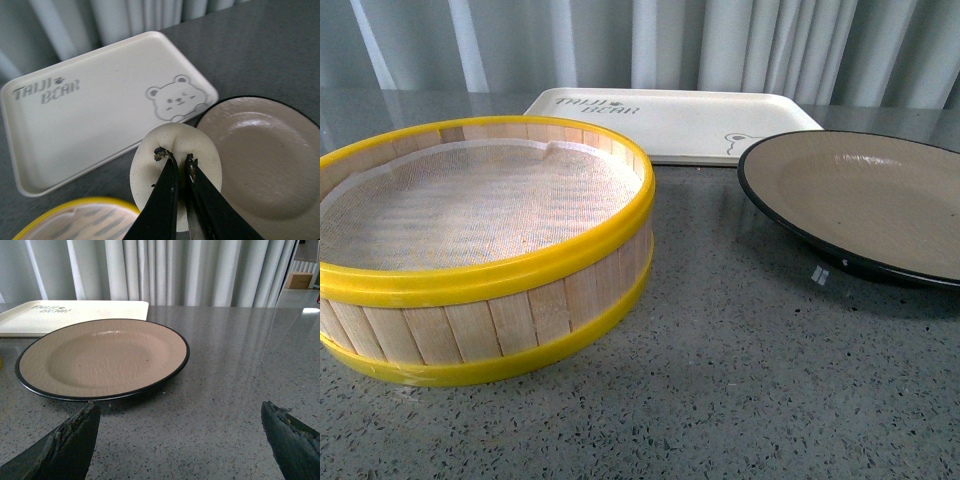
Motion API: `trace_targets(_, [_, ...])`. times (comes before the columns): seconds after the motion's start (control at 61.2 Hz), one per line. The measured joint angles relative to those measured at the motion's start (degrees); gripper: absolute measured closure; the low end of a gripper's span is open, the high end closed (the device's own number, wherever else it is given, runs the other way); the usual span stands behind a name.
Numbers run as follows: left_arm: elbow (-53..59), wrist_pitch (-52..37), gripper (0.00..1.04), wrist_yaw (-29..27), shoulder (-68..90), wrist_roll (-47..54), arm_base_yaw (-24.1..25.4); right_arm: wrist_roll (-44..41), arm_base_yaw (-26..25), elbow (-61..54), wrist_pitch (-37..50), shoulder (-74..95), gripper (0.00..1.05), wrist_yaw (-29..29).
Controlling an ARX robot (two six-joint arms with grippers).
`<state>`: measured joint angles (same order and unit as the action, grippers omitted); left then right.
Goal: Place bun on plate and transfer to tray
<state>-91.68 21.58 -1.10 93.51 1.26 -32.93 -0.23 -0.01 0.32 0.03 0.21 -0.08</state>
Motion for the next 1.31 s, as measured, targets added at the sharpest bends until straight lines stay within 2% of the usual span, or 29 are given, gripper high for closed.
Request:
trace_targets(0.278, [-1.27,-5.01,1.01,1.95,6.62,-1.4,-7.37,0.0,0.0,0.0,0.0,0.0,0.09,0.0])
trace_targets(0.719, [-5.31,-8.59,1.01,-0.39,18.16,-1.31,-13.92,0.0,0.0,0.0,0.0,0.0,0.09,0.0])
trace_targets(0.964, [-6.73,-9.6,1.01,-2.89,22.21,0.48,-16.37,0.0,0.0,0.0,0.0,0.0,0.09,0.0])
trace_targets(1.308, [-7.82,-10.54,1.01,-7.28,24.94,3.93,-16.15,0.0,0.0,0.0,0.0,0.0,0.09,0.0])
